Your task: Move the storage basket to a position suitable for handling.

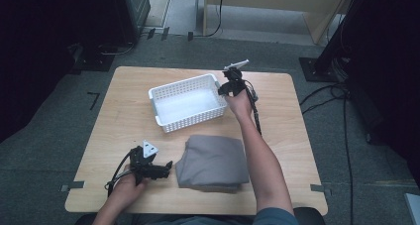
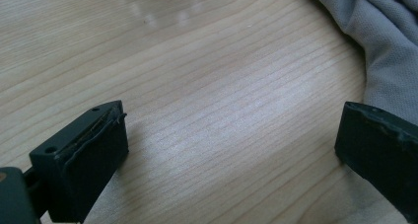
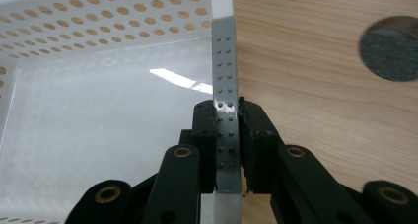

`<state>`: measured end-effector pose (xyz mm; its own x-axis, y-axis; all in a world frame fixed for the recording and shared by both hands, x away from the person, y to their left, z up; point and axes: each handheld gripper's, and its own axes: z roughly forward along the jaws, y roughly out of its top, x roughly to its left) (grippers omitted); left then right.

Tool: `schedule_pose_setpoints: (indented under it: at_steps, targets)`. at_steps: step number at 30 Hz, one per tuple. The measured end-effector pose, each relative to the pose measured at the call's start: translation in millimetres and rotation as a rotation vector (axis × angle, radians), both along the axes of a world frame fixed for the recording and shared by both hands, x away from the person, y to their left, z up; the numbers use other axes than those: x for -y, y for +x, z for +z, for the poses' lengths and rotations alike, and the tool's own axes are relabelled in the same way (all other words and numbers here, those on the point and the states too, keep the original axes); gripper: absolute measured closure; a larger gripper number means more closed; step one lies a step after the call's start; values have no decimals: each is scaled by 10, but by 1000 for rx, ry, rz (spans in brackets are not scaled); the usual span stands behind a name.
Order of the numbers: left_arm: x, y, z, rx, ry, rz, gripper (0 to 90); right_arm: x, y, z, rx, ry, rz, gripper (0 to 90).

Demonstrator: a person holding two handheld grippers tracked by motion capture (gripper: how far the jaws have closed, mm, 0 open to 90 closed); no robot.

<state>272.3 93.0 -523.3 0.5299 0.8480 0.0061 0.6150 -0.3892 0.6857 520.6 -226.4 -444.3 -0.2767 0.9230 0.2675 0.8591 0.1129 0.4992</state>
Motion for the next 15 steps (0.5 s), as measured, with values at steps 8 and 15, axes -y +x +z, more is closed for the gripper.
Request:
schedule_pose_setpoints:
  at_steps: [8,15]
  targets:
    - [1,0,0,0,-1,0,0,395,-183,-7,4,-4,-75,789]
    - [0,0,0,0,-1,0,0,618,-276,-7,2,-2,-111,788]
